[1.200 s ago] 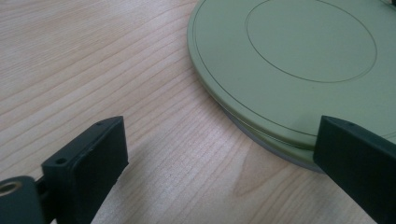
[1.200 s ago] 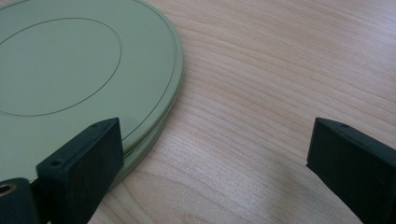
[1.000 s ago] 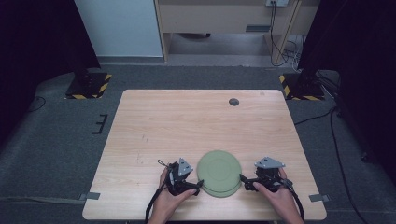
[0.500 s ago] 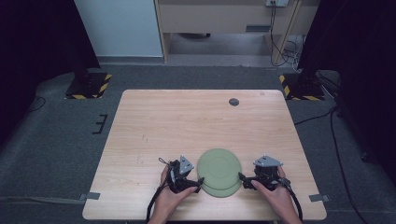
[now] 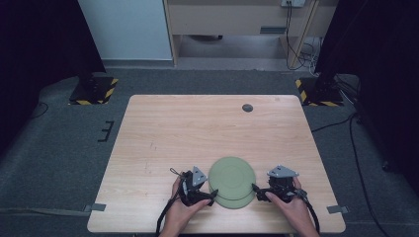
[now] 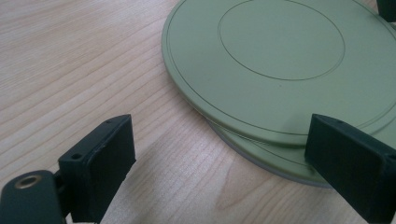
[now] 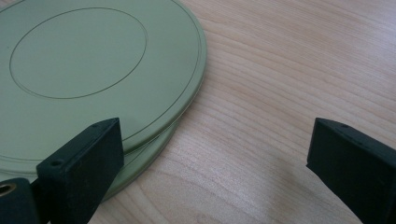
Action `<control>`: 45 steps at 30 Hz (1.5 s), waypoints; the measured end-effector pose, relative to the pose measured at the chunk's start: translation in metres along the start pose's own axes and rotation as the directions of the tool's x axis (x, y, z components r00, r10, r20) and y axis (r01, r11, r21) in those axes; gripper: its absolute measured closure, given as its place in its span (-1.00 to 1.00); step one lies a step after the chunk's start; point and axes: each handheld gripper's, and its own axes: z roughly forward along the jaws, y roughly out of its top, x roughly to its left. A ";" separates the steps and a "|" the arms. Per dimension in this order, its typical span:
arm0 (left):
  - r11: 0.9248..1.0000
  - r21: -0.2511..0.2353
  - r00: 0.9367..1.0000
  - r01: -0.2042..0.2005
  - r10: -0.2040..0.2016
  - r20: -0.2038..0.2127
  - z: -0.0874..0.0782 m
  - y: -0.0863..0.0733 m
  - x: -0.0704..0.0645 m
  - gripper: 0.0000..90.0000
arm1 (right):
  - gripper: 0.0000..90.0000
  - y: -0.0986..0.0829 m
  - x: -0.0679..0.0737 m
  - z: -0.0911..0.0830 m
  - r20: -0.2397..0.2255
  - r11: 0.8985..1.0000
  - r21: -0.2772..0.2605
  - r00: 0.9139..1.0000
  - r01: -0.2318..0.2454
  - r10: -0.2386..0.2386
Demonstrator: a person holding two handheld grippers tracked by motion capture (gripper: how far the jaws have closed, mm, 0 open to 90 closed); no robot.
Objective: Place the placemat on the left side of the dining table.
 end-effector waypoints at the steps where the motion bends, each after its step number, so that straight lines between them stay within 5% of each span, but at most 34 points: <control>1: 1.000 0.001 1.000 -0.005 0.005 -0.005 0.000 0.000 0.000 -0.82 | -0.92 0.000 0.000 0.000 0.001 1.000 0.000 1.000 -0.001 0.001; 45: 1.000 -0.020 1.000 -0.011 0.011 -0.011 0.002 0.002 -0.001 -0.78 | -0.91 0.001 0.001 0.003 -0.010 1.000 0.003 1.000 0.004 -0.004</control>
